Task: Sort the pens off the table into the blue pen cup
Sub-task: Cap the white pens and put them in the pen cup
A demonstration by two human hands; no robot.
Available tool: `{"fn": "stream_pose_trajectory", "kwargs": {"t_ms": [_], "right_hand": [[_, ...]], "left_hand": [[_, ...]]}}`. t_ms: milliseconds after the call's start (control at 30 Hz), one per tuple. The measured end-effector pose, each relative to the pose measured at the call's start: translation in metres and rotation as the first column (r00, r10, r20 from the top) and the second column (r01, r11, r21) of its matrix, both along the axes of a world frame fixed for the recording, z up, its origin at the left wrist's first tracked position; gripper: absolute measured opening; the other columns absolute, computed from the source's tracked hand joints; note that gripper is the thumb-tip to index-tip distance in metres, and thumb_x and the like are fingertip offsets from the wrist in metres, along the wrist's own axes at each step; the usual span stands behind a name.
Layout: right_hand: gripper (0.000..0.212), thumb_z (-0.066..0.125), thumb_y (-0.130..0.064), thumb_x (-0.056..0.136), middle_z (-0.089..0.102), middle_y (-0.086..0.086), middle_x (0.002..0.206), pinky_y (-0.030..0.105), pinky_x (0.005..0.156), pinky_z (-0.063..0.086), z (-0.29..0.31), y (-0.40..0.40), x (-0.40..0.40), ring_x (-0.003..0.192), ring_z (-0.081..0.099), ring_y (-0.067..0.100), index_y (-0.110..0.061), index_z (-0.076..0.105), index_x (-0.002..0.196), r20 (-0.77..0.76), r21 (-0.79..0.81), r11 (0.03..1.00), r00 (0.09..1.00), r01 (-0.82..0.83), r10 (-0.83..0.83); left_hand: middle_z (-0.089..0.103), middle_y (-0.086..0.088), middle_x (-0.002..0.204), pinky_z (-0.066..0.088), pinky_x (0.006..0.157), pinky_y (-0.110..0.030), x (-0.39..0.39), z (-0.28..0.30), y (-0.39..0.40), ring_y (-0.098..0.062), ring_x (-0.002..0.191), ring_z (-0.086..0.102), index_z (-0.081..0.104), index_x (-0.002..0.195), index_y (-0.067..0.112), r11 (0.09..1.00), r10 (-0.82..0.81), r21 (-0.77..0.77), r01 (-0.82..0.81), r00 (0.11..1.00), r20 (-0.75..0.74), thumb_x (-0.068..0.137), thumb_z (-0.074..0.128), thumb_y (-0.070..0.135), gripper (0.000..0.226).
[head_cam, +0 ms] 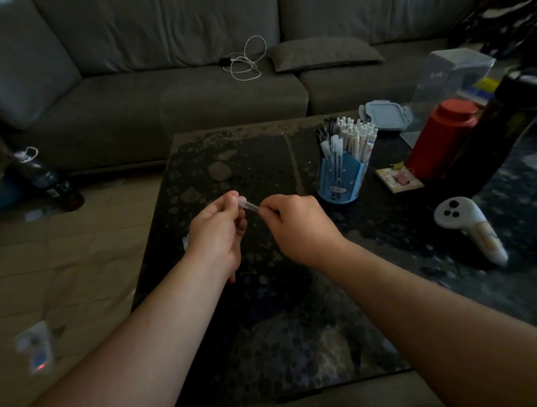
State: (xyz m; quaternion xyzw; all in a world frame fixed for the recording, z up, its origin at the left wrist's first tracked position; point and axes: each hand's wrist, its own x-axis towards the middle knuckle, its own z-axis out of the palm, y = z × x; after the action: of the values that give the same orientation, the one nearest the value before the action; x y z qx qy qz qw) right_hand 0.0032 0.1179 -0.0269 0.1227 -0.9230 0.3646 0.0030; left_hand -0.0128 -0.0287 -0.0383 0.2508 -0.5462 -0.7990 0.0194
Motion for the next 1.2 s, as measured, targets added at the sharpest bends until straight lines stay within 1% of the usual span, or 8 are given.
{"fn": "stream_pose_trajectory", "kwargs": {"t_ms": [300,433,567,633,733,900,1000,1200], "right_hand": [[0.018,0.054,-0.034,0.11,0.067,-0.007,0.087,0.023,0.062,0.049,0.003,0.003,-0.003,0.075,0.065,0.007,-0.03,0.072,0.108,0.055,-0.066,0.998,0.998,0.0,0.003],[0.018,0.052,-0.037,0.11,0.068,-0.007,0.085,0.029,0.063,0.052,0.006,0.005,-0.007,0.075,0.065,0.008,-0.032,0.068,0.105,0.075,0.033,0.996,0.994,-0.081,0.078],[0.027,0.051,-0.041,0.11,0.063,-0.01,0.077,0.034,0.066,0.048,0.011,0.011,-0.008,0.071,0.06,0.006,-0.032,0.063,0.088,-0.042,0.106,0.992,0.996,-0.069,0.074],[0.021,0.053,-0.041,0.109,0.065,-0.009,0.081,0.031,0.067,0.05,0.022,0.02,-0.011,0.074,0.062,0.004,-0.032,0.066,0.096,-0.05,0.124,0.991,0.997,-0.043,0.05],[0.017,0.054,-0.036,0.109,0.064,-0.007,0.095,0.03,0.072,0.052,0.044,0.047,-0.024,0.083,0.062,0.009,-0.027,0.068,0.108,-0.22,0.008,0.983,0.96,0.181,-0.175],[0.018,0.055,-0.027,0.108,0.06,-0.002,0.104,0.023,0.078,0.046,0.059,0.102,-0.041,0.095,0.059,0.017,-0.016,0.069,0.111,-0.454,-0.266,0.818,0.682,0.51,-0.573],[0.016,0.056,-0.029,0.108,0.068,-0.003,0.103,0.042,0.082,0.059,0.043,0.109,-0.049,0.094,0.068,0.018,-0.021,0.07,0.109,-0.347,-0.286,0.818,0.741,0.5,-0.575],[0.018,0.059,-0.029,0.108,0.056,0.0,0.106,0.03,0.083,0.039,0.015,0.11,-0.056,0.097,0.053,0.016,-0.02,0.074,0.112,-0.274,-0.009,0.852,0.819,0.523,-0.505]], "left_hand": [[0.08,0.001,0.104,0.06,0.089,-0.032,0.001,0.003,0.001,-0.013,0.093,0.07,0.078,0.108,0.019,0.996,-0.017,-0.093,0.014,0.999,-0.037,0.107,0.062,0.017,0.016],[0.082,0.005,0.101,0.059,0.09,-0.029,0.008,0.004,0.003,-0.011,0.098,0.075,0.078,0.109,0.023,0.981,-0.08,-0.184,0.06,0.991,-0.105,0.106,0.064,0.019,0.015],[0.081,0.01,0.105,0.058,0.093,-0.022,0.014,0.002,0.012,0.001,0.1,0.075,0.078,0.115,0.027,0.947,-0.204,-0.287,0.143,0.959,-0.196,0.103,0.069,0.019,0.017],[0.078,0.014,0.107,0.057,0.088,-0.015,0.015,0.003,0.012,0.009,0.096,0.071,0.075,0.123,0.031,0.907,-0.258,-0.389,0.159,0.942,-0.217,0.104,0.068,0.021,0.022],[0.077,0.011,0.106,0.058,0.086,-0.024,0.016,-0.001,0.011,-0.003,0.095,0.072,0.067,0.131,0.036,0.87,-0.332,-0.432,0.239,0.931,-0.153,0.106,0.064,0.024,0.028],[0.077,0.006,0.102,0.052,0.08,-0.027,0.018,-0.008,0.017,-0.01,0.09,0.071,0.07,0.111,0.037,0.785,-0.43,-0.535,0.313,0.897,-0.105,0.106,0.064,0.024,0.016],[0.077,0.008,0.103,0.052,0.079,-0.026,0.019,-0.011,0.021,-0.009,0.093,0.071,0.07,0.106,0.04,0.743,-0.469,-0.574,0.344,0.879,-0.081,0.105,0.064,0.026,0.015],[0.074,0.012,0.106,0.05,0.076,-0.022,0.022,-0.009,0.021,-0.006,0.097,0.069,0.069,0.106,0.042,0.697,-0.496,-0.614,0.371,0.868,-0.039,0.107,0.062,0.027,0.016]]}}
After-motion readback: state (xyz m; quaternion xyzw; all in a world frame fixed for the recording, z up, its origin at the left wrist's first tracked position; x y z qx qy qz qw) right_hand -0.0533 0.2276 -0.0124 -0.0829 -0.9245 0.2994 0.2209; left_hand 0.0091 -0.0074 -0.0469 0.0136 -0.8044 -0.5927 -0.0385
